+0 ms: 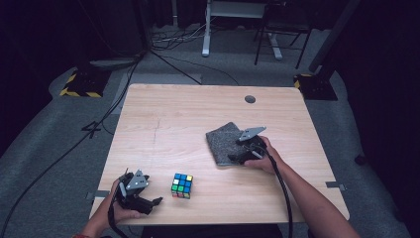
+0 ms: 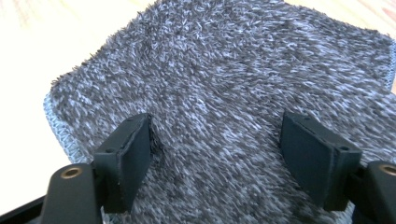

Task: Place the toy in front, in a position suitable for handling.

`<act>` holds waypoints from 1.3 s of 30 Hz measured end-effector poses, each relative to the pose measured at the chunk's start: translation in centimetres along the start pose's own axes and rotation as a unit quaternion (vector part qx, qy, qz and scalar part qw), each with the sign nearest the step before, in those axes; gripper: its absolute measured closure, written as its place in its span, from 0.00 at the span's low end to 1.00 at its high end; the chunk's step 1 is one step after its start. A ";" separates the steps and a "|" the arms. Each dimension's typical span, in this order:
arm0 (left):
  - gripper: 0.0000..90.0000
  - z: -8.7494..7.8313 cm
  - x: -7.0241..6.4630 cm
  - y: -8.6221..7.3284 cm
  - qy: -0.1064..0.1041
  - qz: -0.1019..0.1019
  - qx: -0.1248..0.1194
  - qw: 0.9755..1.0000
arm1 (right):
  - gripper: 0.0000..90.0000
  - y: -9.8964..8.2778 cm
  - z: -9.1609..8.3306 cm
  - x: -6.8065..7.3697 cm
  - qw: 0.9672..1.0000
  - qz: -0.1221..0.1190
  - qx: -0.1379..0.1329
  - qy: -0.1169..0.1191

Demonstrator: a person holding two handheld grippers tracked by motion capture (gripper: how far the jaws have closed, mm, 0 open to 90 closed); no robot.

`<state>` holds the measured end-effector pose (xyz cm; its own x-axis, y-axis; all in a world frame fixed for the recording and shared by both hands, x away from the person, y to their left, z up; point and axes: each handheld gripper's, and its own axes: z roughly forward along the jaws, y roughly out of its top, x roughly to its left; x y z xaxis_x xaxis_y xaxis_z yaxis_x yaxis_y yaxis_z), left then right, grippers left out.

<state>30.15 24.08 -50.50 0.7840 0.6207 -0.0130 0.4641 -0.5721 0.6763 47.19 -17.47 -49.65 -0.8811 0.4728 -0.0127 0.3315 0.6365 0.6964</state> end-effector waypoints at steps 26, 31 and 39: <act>0.05 4.9 -1.9 5.3 -0.060 0.064 0.004 0.996 | 0.28 -7.4 -7.4 1.7 1.000 0.016 0.006 -0.018; 0.05 5.9 -2.2 6.4 -0.067 0.069 0.003 0.995 | 0.28 -7.8 -7.6 2.0 0.999 0.023 -0.003 -0.024; 0.14 6.9 -2.4 7.7 -0.077 0.079 -0.009 0.994 | 0.28 -8.9 -8.6 2.3 0.999 0.029 -0.005 -0.032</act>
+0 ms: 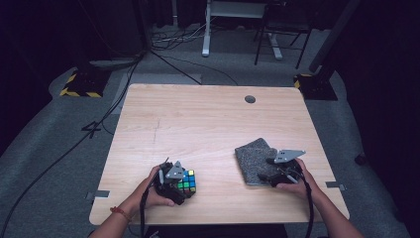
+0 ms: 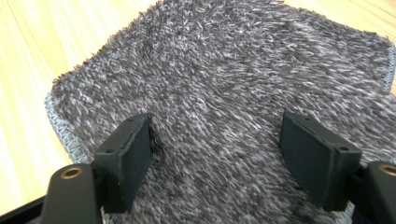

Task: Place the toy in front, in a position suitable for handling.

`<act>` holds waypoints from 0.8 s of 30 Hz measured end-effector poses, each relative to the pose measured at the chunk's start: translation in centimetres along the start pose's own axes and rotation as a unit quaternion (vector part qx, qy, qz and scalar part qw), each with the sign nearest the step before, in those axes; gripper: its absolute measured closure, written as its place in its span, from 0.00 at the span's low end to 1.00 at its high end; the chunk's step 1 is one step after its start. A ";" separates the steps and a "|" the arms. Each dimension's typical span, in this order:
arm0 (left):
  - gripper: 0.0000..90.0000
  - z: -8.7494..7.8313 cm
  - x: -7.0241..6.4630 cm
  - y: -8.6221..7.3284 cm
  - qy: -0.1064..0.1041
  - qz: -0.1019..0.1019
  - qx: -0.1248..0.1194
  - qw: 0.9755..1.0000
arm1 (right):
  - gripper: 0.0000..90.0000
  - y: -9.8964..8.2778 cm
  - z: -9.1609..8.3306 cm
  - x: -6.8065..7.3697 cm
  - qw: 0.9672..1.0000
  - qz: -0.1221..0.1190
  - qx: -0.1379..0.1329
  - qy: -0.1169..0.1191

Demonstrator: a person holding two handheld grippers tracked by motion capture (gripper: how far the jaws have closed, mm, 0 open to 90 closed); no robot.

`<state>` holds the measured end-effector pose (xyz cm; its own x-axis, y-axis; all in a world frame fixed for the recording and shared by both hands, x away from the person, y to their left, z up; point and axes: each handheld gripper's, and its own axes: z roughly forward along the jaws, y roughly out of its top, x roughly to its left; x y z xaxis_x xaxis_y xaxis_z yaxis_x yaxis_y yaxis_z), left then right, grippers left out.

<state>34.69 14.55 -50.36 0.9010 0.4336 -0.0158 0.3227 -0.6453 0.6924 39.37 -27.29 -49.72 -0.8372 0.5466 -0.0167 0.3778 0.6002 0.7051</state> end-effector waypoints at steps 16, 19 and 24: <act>0.36 3.4 0.0 3.8 -0.051 0.053 -0.008 0.997 | 0.28 -1.1 -2.9 1.7 0.999 0.029 0.002 -0.031; 0.36 4.4 -0.5 4.9 -0.063 0.067 -0.007 0.996 | 0.28 -0.3 -3.0 1.9 0.999 0.027 -0.014 -0.037; 0.37 5.8 -1.1 6.3 -0.077 0.080 -0.007 0.994 | 0.31 0.5 -2.4 1.7 0.999 0.031 -0.022 -0.038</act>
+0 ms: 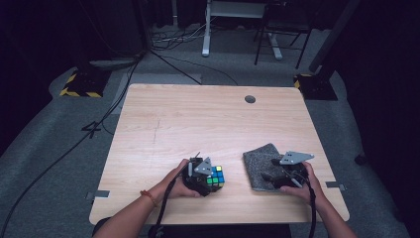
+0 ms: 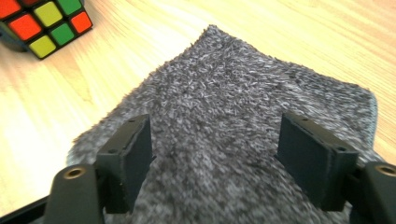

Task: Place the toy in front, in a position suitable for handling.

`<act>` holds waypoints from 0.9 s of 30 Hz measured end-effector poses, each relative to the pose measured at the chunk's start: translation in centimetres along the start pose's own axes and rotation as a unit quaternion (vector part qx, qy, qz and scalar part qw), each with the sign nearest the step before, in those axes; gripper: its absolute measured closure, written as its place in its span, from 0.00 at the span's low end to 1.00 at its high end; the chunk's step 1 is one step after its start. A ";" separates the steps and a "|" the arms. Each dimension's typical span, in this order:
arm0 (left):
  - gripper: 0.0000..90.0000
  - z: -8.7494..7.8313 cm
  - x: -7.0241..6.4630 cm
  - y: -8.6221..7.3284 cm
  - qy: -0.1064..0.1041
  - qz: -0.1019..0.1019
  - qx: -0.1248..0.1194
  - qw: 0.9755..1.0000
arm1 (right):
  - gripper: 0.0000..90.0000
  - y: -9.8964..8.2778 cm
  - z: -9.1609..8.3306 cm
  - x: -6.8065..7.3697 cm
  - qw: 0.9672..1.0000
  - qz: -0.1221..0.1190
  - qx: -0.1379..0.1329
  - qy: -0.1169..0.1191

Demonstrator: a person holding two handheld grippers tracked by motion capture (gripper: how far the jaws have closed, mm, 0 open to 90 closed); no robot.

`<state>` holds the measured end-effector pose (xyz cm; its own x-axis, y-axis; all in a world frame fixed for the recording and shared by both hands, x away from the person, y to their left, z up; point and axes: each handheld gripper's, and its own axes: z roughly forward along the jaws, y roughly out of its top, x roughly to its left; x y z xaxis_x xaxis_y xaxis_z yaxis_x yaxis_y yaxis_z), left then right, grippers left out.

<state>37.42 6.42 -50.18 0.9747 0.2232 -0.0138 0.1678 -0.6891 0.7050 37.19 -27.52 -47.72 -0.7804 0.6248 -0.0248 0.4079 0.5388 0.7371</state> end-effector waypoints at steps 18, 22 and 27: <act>0.19 1.7 -0.2 1.6 0.009 -0.012 0.012 1.000 | 0.38 -0.8 1.7 -0.9 0.999 0.004 0.029 0.012; 0.20 1.3 -0.4 1.2 0.010 -0.011 0.012 1.000 | 0.55 -0.7 1.4 -0.6 0.999 -0.005 0.034 0.023; 0.20 1.2 -0.6 1.1 0.018 -0.019 0.013 1.000 | 0.74 -0.8 1.1 -0.7 0.999 -0.007 0.034 0.027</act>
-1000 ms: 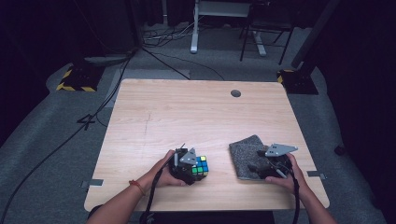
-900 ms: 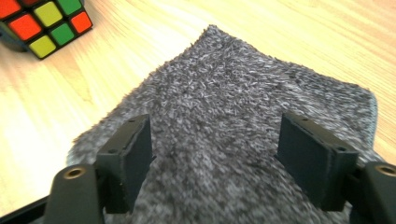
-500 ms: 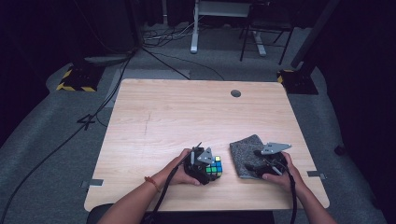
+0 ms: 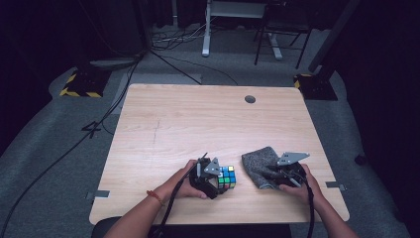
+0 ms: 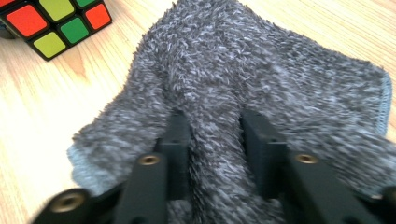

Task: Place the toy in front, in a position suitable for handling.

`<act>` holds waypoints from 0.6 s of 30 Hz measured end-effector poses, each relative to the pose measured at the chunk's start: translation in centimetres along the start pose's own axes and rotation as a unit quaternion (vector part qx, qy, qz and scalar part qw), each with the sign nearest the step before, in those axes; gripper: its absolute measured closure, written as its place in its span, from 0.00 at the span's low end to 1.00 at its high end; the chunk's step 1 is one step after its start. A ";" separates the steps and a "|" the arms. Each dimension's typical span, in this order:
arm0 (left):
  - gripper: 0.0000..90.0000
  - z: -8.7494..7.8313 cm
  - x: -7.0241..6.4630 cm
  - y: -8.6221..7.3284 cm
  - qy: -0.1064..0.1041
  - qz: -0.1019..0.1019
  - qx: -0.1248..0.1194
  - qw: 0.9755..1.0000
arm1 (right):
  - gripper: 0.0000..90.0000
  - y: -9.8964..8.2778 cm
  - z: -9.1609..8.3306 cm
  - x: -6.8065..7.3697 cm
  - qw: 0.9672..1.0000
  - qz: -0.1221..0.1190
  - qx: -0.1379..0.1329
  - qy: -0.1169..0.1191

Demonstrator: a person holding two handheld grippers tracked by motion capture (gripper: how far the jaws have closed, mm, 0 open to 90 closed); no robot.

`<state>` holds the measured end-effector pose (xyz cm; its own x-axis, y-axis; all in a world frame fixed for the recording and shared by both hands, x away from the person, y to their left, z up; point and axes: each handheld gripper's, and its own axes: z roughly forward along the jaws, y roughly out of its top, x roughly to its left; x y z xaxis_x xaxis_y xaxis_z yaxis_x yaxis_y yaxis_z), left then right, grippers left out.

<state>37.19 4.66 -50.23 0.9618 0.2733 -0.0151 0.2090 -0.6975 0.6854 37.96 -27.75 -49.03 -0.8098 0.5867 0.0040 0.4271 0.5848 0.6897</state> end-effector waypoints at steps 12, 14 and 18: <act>0.19 0.2 -0.2 0.3 -0.003 0.002 -0.009 1.000 | 0.84 -0.3 -0.2 0.0 1.000 -0.010 -0.008 0.004; 0.21 0.2 -0.3 0.4 -0.005 0.002 -0.017 1.000 | 0.84 -0.4 -0.2 0.0 1.000 -0.013 -0.010 0.003; 0.25 0.1 -0.3 0.7 -0.010 0.004 -0.023 1.000 | 0.84 -0.4 -0.2 0.0 1.000 -0.010 -0.011 0.004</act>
<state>37.12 3.99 -49.83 0.9667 0.2547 -0.0241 0.1939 -0.6681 0.7183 37.73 -28.13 -49.14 -0.8214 0.5704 -0.0047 0.4019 0.5846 0.7048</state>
